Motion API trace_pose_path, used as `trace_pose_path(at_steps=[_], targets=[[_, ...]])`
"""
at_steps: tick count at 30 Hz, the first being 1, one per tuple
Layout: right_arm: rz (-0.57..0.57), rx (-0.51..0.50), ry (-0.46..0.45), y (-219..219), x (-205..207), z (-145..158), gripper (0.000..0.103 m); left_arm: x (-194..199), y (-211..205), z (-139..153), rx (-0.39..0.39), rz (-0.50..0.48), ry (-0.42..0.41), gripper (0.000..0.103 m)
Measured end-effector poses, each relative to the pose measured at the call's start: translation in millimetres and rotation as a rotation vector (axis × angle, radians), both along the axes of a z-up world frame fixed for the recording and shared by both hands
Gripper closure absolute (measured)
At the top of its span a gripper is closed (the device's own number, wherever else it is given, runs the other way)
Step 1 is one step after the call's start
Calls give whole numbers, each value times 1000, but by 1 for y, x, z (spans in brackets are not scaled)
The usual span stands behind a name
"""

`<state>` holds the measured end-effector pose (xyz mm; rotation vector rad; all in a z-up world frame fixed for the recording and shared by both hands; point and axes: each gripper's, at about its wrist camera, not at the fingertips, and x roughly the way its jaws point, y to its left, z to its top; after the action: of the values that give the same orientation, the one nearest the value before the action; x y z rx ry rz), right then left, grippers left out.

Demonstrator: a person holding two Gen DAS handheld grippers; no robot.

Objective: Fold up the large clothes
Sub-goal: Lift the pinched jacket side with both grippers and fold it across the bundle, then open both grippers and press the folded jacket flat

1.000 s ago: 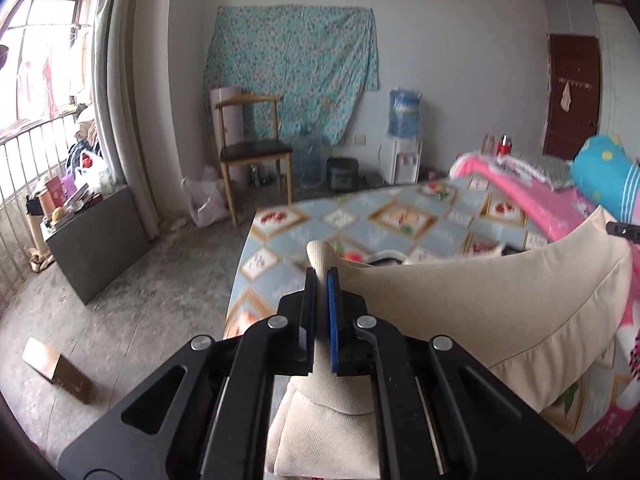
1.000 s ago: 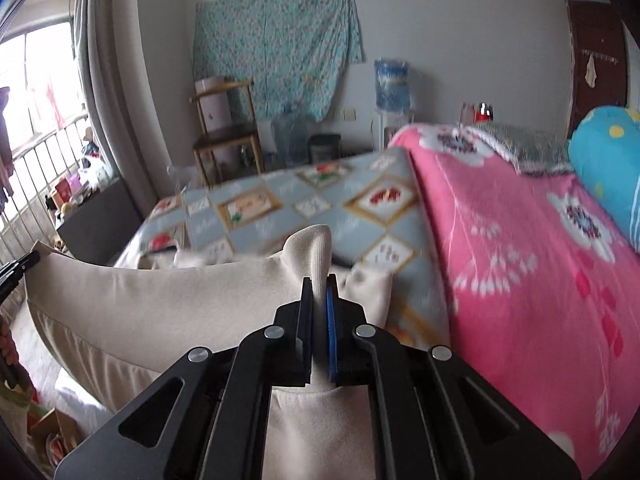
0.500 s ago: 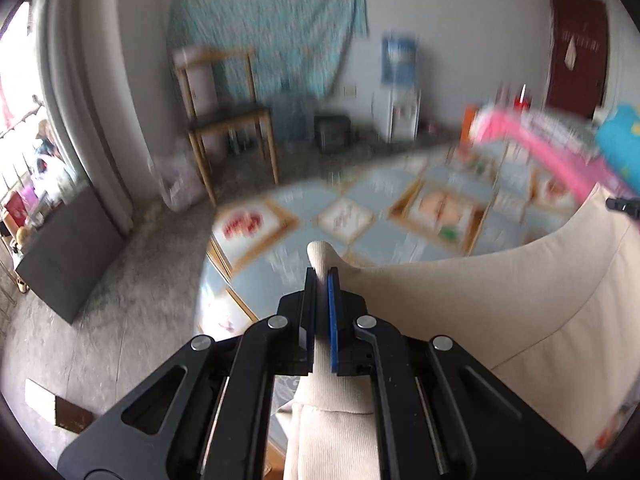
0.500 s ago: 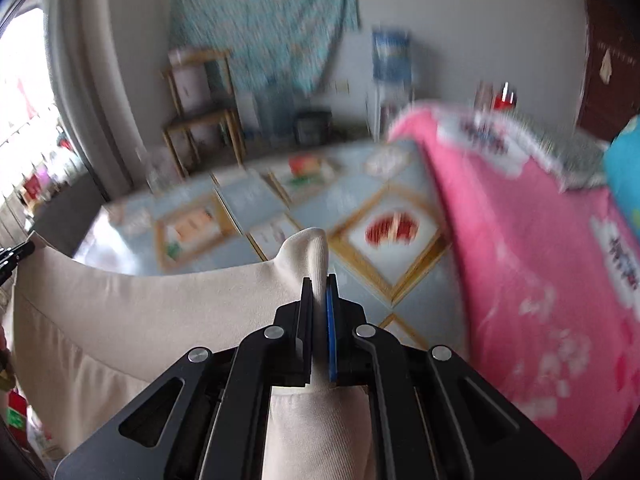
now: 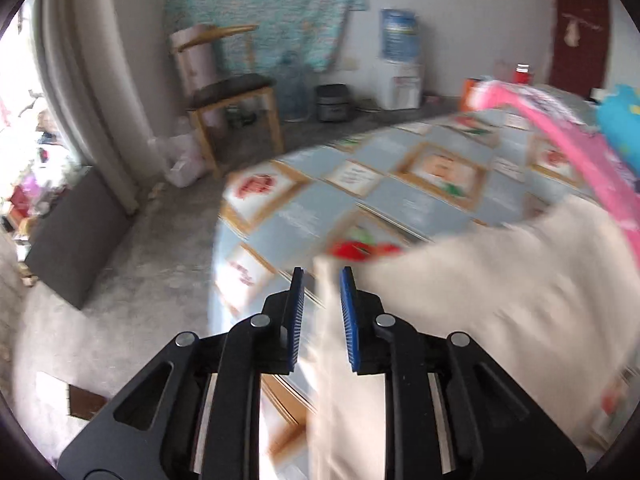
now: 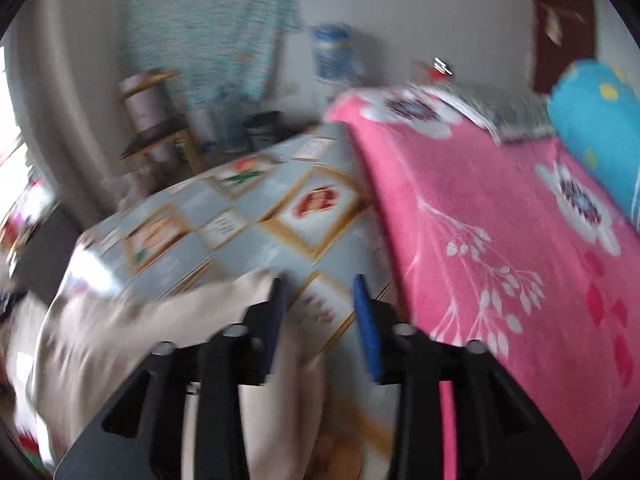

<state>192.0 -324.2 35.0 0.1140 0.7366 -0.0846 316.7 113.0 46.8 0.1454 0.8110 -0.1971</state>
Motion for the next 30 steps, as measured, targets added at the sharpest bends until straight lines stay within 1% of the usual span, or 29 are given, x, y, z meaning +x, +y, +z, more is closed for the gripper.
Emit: trace_pose_path(at_steps=[1, 3, 4, 5, 6, 7, 8, 9, 10, 11, 12, 13, 15, 16, 17, 18, 19, 20, 21, 22, 24, 25, 27, 28, 29, 30], targets=[[65, -18, 11, 18, -15, -5, 62, -14, -5, -2, -14, -29, 20, 85], [157, -8, 41, 41, -38, -18, 62, -36, -13, -14, -52, -64, 76, 84], [190, -3, 72, 52, -50, -33, 62, -41, -15, -21, -60, -64, 98, 84], [192, -11, 95, 57, -51, -39, 62, -47, -16, -33, -44, -49, 121, 84], [183, -26, 135, 60, -55, -53, 62, -54, -16, -45, -21, -28, 134, 84], [158, -55, 196, 57, -55, -74, 62, -56, -13, -60, 15, 8, 160, 84], [137, -56, 238, 51, -53, -91, 63, -57, -8, -76, 40, 37, 184, 84], [134, -7, 208, 43, -57, -94, 63, -59, -4, -81, 37, 41, 177, 84], [118, 45, 217, 35, -57, -91, 66, -63, -1, -79, 25, 43, 163, 84], [92, 46, 227, 33, -57, -85, 73, -65, 0, -76, 35, 54, 161, 84], [71, 43, 214, 32, -62, -73, 73, -69, 1, -71, 44, 58, 151, 84], [76, 51, 199, 35, -66, -65, 72, -77, 0, -62, 46, 55, 119, 85], [122, 108, 158, 46, -72, -47, 71, -87, -3, -46, 28, 34, 77, 85], [161, 124, 129, 60, -73, -38, 71, -96, -12, -36, -12, -4, 49, 85], [191, 124, 104, 76, -74, -32, 71, -100, -23, -30, -47, -41, 39, 85], [230, 128, 82, 93, -74, -29, 70, -103, -40, -26, -87, -93, 34, 85], [286, 138, 66, 114, -68, -27, 70, -104, -53, -24, -109, -133, 37, 85], [325, 138, 60, 131, -61, -29, 70, -106, -71, -25, -125, -179, 44, 84], [369, 128, 66, 154, -53, -35, 70, -109, -94, -29, -124, -226, 46, 84], [390, 137, 76, 167, -45, -43, 70, -110, -109, -33, -120, -251, 45, 84], [408, 172, 111, 182, -29, -60, 70, -110, -132, -47, -116, -284, 70, 84], [413, 166, 140, 191, -22, -73, 70, -107, -141, -63, -75, -271, 87, 84], [404, 102, 211, 200, -12, -99, 70, -99, -145, -89, -16, -228, 127, 84], [410, 106, 199, 200, -15, -96, 70, -102, -139, -86, -59, -219, 110, 84], [404, 114, 228, 199, -13, -92, 72, -102, -136, -85, -77, -213, 132, 84], [382, 134, 203, 193, -11, -82, 72, -100, -133, -81, -100, -208, 143, 84]])
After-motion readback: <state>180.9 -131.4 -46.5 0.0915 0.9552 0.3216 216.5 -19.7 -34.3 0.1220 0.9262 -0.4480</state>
